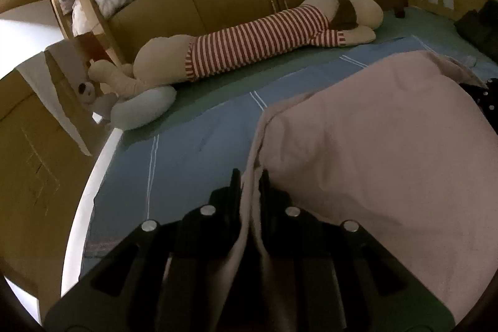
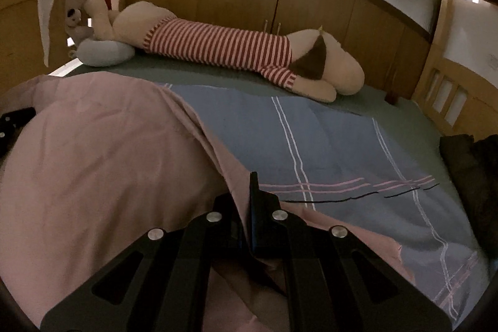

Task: Fold large clothes
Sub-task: 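Lift the hem with both tools and fold it over the jacket chest, then open both tools and release the folded hem onto the jacket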

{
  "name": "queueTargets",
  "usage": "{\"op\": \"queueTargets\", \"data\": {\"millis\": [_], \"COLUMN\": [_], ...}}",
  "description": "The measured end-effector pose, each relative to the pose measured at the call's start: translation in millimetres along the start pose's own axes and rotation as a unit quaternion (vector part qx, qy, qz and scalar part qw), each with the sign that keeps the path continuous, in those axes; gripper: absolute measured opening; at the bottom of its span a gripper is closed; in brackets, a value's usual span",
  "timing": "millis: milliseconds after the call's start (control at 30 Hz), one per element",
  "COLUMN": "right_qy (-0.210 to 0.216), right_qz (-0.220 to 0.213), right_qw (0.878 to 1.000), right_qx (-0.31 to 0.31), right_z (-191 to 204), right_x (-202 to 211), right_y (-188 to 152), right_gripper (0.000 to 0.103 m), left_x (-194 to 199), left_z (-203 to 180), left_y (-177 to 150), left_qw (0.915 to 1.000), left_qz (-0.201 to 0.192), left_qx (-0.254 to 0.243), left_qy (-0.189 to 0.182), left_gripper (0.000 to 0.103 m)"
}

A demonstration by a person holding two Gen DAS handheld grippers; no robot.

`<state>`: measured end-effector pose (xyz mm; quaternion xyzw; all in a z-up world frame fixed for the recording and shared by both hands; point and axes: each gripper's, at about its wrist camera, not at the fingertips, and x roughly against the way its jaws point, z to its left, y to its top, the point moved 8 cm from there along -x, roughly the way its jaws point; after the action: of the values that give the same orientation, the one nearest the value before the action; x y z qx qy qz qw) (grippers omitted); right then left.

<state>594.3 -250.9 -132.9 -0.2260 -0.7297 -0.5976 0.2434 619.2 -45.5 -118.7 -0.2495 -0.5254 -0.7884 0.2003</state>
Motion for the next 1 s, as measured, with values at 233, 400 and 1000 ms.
{"op": "queueTargets", "data": {"millis": [233, 400, 1000], "right_qy": [-0.006, -0.004, -0.064], "right_qz": [0.01, 0.011, -0.066], "right_qw": [1.0, 1.0, 0.995], "right_qx": [0.003, 0.002, -0.041], "right_z": [3, 5, -39], "right_x": [-25, -33, 8], "right_y": [8, 6, 25], "right_gripper": [0.005, 0.009, 0.102], "left_x": [-28, -33, 6], "left_z": [2, 2, 83], "left_y": [9, 9, 37], "left_qw": [0.9998, 0.9993, 0.9835], "left_qz": [-0.012, -0.028, -0.094], "left_qx": [0.011, 0.018, 0.048], "left_qy": [0.009, 0.014, 0.147], "left_gripper": [0.014, 0.018, 0.101]}}
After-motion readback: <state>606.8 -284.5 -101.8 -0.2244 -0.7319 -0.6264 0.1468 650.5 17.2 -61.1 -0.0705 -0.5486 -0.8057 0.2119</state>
